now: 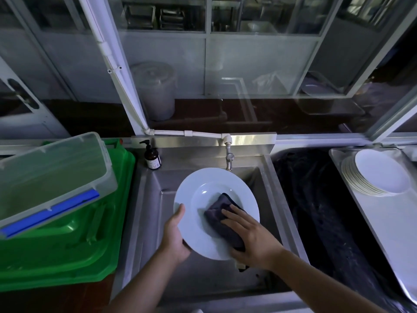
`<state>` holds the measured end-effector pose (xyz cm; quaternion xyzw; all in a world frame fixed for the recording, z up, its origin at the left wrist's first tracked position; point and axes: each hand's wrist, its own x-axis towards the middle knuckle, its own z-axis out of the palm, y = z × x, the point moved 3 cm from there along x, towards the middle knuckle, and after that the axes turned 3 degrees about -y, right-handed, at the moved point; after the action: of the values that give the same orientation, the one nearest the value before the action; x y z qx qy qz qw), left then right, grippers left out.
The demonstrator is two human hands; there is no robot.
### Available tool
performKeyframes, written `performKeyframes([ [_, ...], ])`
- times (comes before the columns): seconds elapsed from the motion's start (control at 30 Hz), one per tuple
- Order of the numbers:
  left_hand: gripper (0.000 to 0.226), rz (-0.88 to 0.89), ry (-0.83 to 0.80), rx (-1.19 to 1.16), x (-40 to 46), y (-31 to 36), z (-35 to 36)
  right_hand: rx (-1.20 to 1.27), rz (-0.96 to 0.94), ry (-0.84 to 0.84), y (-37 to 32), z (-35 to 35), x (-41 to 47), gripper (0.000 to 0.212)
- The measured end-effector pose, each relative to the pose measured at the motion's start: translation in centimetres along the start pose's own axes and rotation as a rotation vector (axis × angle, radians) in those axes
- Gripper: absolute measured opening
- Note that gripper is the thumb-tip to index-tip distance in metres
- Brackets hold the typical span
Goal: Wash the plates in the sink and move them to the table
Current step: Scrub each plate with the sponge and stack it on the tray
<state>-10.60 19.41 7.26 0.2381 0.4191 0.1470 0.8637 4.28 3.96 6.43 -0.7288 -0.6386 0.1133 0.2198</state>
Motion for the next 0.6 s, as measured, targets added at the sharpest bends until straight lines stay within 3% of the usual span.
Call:
performKeyframes([
  [0.1, 0.056, -0.026, -0.037, 0.027, -0.3, 0.1, -0.1, -0.032, 0.0, -0.03, -1.5, 1.3, -0.2, 0.082],
  [0.17, 0.059, -0.047, -0.043, 0.036, -0.4, -0.1, 0.2, -0.048, 0.026, -0.146, -3.1, 2.8, -0.3, 0.1],
  [0.23, 0.06, -0.046, -0.045, 0.032, -0.6, -0.1, 0.4, -0.102, 0.036, -0.248, -4.2, 3.6, -0.4, 0.106],
  [0.43, 0.059, -0.021, -0.018, -0.041, -0.3, -0.2, 0.9, -0.267, -0.153, 0.014, -2.0, 2.4, -2.0, 0.068],
  [0.6, 0.053, -0.005, -0.023, -0.096, 0.0, -0.3, 1.8, -0.249, -0.113, 0.207, -3.4, 0.3, 0.3, 0.048],
])
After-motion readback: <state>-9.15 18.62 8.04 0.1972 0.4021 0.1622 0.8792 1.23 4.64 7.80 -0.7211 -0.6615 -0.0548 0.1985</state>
